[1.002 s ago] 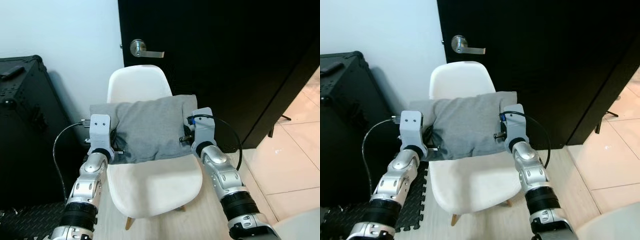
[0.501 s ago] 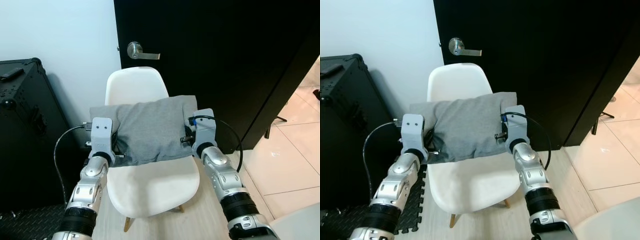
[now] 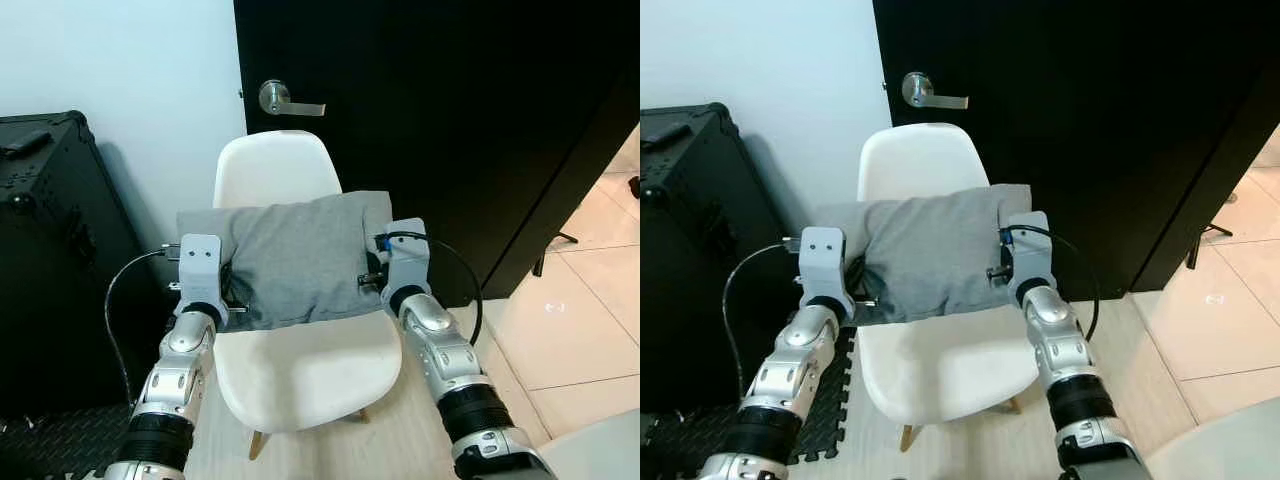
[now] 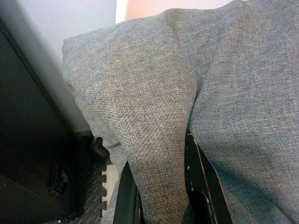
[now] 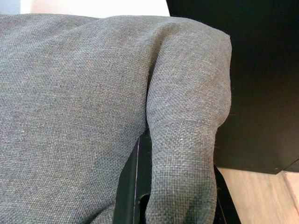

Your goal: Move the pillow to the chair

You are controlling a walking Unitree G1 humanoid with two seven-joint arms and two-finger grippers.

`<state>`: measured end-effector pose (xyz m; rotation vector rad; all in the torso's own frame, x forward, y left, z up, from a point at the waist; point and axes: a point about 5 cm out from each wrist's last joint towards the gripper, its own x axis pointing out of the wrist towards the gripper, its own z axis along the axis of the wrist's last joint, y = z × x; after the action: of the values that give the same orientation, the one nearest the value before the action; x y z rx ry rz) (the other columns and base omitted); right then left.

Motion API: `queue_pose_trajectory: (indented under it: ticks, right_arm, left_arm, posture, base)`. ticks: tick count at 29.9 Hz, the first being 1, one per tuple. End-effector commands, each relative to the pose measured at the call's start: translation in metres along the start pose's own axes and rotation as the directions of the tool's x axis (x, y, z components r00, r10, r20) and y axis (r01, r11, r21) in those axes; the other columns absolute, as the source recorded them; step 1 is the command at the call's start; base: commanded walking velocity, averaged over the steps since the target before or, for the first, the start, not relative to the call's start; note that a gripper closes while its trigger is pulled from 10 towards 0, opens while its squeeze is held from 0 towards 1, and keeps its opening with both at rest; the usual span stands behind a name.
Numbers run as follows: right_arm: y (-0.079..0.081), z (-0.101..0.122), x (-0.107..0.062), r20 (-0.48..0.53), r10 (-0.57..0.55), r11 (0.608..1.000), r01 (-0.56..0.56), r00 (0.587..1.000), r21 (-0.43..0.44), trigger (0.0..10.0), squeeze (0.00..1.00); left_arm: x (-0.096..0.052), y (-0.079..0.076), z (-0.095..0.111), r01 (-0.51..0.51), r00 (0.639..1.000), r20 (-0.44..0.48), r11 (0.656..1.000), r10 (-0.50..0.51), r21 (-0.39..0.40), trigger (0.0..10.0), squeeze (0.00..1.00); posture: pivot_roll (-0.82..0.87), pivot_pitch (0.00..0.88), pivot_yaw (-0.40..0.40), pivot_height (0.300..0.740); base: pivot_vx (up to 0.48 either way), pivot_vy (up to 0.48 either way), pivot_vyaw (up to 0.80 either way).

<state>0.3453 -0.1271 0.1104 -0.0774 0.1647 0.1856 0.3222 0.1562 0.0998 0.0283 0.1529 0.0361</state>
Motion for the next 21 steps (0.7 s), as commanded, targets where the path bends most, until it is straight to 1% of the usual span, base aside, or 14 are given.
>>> queue_pose_trajectory:
  ticks: [1,4,5,11,15,17,19,20,21]
  right_arm:
    - [0.0039,0.008,0.0012,0.042,0.01,1.0,-0.01,0.999,-0.005,10.0,0.0]
    - [0.0034,0.008,0.0013,0.039,0.006,1.0,-0.006,0.999,-0.005,10.0,0.0]
    - [0.0035,0.0081,0.0006,0.048,0.009,1.0,-0.009,0.999,0.013,10.0,0.0]
    - [0.0041,0.0061,0.001,0.033,0.008,1.0,-0.008,0.999,-0.011,10.0,0.0]
    - [0.0049,0.0049,0.0007,0.031,0.011,1.0,-0.011,0.999,0.007,10.0,0.0]
    - [0.0049,0.0049,0.0007,0.031,0.011,1.0,-0.011,0.999,0.007,10.0,0.0]
    - [0.0046,0.0049,0.0015,0.023,0.009,1.0,-0.009,1.0,-0.006,10.0,0.0]
    - [0.0043,0.0054,0.0026,0.017,0.01,0.999,-0.009,1.0,-0.031,10.0,0.0]
    - [0.0045,0.0054,0.0027,0.018,0.013,0.999,-0.012,1.0,-0.031,10.0,0.0]
  left_arm:
    - [0.0024,-0.0037,0.0109,0.004,0.999,0.052,1.0,-0.004,0.0,10.0,0.0]
    - [0.0028,-0.004,0.0113,0.003,0.999,0.052,1.0,-0.003,-0.001,10.0,0.0]
    - [0.0031,-0.0041,0.0115,0.003,0.999,0.052,1.0,-0.003,-0.002,10.0,0.0]
    - [0.0039,-0.0041,0.0112,0.0,0.999,0.048,1.0,0.0,0.0,10.0,0.0]
    - [0.0043,-0.0037,0.0109,-0.006,0.999,0.044,1.0,0.006,0.002,10.0,0.0]
    - [0.0043,-0.0037,0.0109,-0.006,0.999,0.044,1.0,0.006,0.002,10.0,0.0]
    - [0.0044,-0.0036,0.0107,-0.009,0.999,0.043,1.0,0.009,0.0,10.0,0.0]
    - [0.0045,-0.0036,0.0104,-0.012,0.999,0.041,1.0,0.012,-0.002,10.0,0.0]
    - [0.0045,-0.0037,0.0103,-0.012,0.999,0.041,1.0,0.013,-0.002,10.0,0.0]
  posture:
    - [0.03,0.057,-0.002,0.656]
    - [0.03,0.059,-0.002,0.656]
    - [0.03,0.057,0.0,0.651]
    - [0.03,0.059,0.0,0.646]
    - [0.03,0.058,-0.001,0.631]
    - [0.03,0.058,-0.001,0.631]
    - [0.03,0.059,-0.002,0.626]
    - [0.02,0.06,-0.002,0.626]
    - [0.02,0.058,-0.003,0.626]
  base:
    - [0.0,0.0,0.0]
    - [0.0,0.0,0.0]
    - [0.0,0.0,0.0]
    - [0.0,0.0,0.0]
    - [0.0,0.0,0.0]
    - [0.0,0.0,0.0]
    - [0.0,0.0,0.0]
    - [0.0,0.0,0.0]
    - [0.0,0.0,0.0]
